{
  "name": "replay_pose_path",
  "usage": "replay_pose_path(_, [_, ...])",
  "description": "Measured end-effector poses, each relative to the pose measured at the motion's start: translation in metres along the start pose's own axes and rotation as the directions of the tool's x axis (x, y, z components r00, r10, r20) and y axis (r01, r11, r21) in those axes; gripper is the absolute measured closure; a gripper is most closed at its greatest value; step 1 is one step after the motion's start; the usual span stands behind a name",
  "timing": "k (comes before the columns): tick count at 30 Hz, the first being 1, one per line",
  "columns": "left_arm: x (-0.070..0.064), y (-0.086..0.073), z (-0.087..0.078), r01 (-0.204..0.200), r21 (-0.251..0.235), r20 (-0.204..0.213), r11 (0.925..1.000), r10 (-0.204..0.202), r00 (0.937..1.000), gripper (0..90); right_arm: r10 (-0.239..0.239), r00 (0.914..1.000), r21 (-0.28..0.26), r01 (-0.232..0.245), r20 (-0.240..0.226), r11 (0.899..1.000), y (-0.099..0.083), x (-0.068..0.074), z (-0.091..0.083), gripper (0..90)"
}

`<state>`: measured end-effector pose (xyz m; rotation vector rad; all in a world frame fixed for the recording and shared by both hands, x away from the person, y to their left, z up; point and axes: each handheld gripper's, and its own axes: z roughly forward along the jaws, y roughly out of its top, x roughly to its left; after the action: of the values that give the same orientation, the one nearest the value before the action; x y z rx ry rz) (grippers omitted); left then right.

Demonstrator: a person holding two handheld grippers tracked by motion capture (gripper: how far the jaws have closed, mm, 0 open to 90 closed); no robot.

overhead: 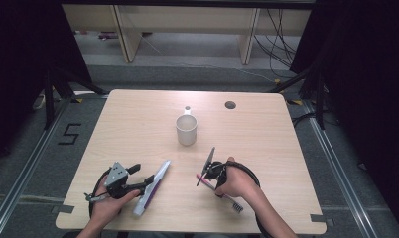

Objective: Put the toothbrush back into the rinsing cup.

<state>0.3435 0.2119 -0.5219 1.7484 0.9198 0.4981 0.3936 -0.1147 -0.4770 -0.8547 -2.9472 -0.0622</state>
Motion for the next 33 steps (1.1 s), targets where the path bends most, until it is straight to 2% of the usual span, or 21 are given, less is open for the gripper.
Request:
replay_pose_path(1, [0.0,0.0,0.0,0.0,0.001,0.0,1.0,0.0,1.0,28.6,-0.018,0.9998,-0.005,0.018,0.002,1.0,0.0,-0.001,0.0,80.4])
replay_pose_path(3, [0.0,0.0,0.0,-0.001,0.001,-0.001,1.0,0.001,1.0,28.6,-0.008,0.9999,0.001,0.008,0.007,1.0,0.0,0.0,0.0,80.8])
replay_pose_path(6, [0.0,0.0,0.0,-0.001,0.0,0.0,1.0,0.001,1.0,28.6,-0.019,0.9998,0.003,0.019,0.011,1.0,-0.001,0.001,0.0,81.1])
replay_pose_path(8, [0.0,0.0,0.0,0.0,-0.001,0.0,1.0,0.0,1.0,28.6,-0.038,0.9986,0.014,0.037,0.036,0.999,-0.001,0.0,-0.001,81.3])
replay_pose_path(11, [-0.001,0.0,0.0,-0.004,-0.001,0.0,1.0,0.004,1.0,28.6,-0.061,0.9976,0.008,0.061,0.031,0.998,-0.002,-0.001,-0.002,81.5])
replay_pose_path(14, [-0.001,0.0,0.0,-0.004,-0.001,0.0,1.0,0.004,1.0,28.3,-0.064,0.9977,0.002,0.064,0.022,0.998,-0.003,-0.002,-0.005,81.5])
replay_pose_path(16, [0.0,0.0,0.0,-0.011,-0.012,0.012,0.9999,0.011,0.9999,28.2,-0.09,0.9958,-0.002,0.09,0.013,0.996,-0.004,-0.003,-0.007,81.5])
replay_pose_path(18, [-0.001,0.001,-0.001,-0.028,-0.006,0.006,0.9996,0.028,0.9996,28.4,-0.091,0.9958,-0.008,0.091,0.009,0.996,-0.006,-0.003,-0.009,81.6])
replay_pose_path(20, [-0.001,0.004,-0.003,-0.037,-0.022,0.009,0.9991,0.037,0.9993,28.8,-0.128,0.9917,-0.015,0.128,0.003,0.992,-0.007,-0.004,-0.012,81.6])
replay_pose_path(21, [-0.002,0.006,-0.004,-0.047,-0.029,0.007,0.9985,0.047,0.9989,29.0,-0.118,0.9931,-0.018,0.118,0.004,0.993,-0.008,-0.004,-0.013,81.6])
replay_pose_path(23, [-0.003,0.01,-0.007,-0.059,-0.04,0.021,0.9974,0.06,0.998,29.8,-0.156,0.9877,-0.02,0.156,0.002,0.987,-0.009,-0.006,-0.016,81.6])
replay_pose_path(24, [-0.003,0.011,-0.007,-0.062,-0.045,0.023,0.9971,0.063,0.9977,29.9,-0.179,0.9838,-0.02,0.179,-0.003,0.984,-0.01,-0.007,-0.017,81.5])
replay_pose_path(25, [-0.004,0.013,-0.008,-0.069,-0.048,0.027,0.9965,0.07,0.9972,30.0,-0.236,0.9716,-0.014,0.236,0.015,0.972,-0.01,-0.007,-0.018,81.4])
replay_pose_path(26, [-0.006,0.014,-0.009,-0.074,-0.049,0.033,0.9961,0.075,0.9966,30.5,-0.286,0.9581,-0.019,0.286,0.015,0.958,-0.012,-0.006,-0.019,81.4])
replay_pose_path(27, [-0.007,0.015,-0.01,-0.075,-0.053,0.046,0.9958,0.077,0.996,31.1,-0.318,0.9481,-0.015,0.318,0.004,0.948,-0.012,-0.004,-0.02,81.5])
replay_pose_path(29, [-0.011,0.018,-0.01,-0.089,-0.054,0.071,0.9946,0.093,0.9931,31.7,-0.349,0.9373,-0.018,0.349,0.007,0.937,-0.013,0.0,-0.024,81.5])
replay_pose_path(30, [-0.014,0.019,-0.011,-0.101,-0.044,0.076,0.9939,0.104,0.9916,32.1,-0.376,0.9265,-0.033,0.376,0.002,0.926,-0.013,0.001,-0.025,81.6])
replay_pose_path(31, [-0.016,0.02,-0.011,-0.11,-0.04,0.096,0.9931,0.113,0.9889,32.5,-0.365,0.9309,-0.036,0.365,0.01,0.93,-0.014,0.004,-0.028,81.6])
replay_pose_path(32, [-0.019,0.022,-0.01,-0.11,-0.049,0.126,0.9927,0.116,0.9852,32.8,-0.414,0.9104,-0.053,0.413,0.003,0.909,-0.012,0.003,-0.03,81.6])
replay_pose_path(33, [-0.023,0.023,-0.011,-0.125,-0.035,0.141,0.9916,0.128,0.9816,32.9,-0.414,0.9104,-0.048,0.414,0.011,0.909,-0.014,0.005,-0.033,81.6])
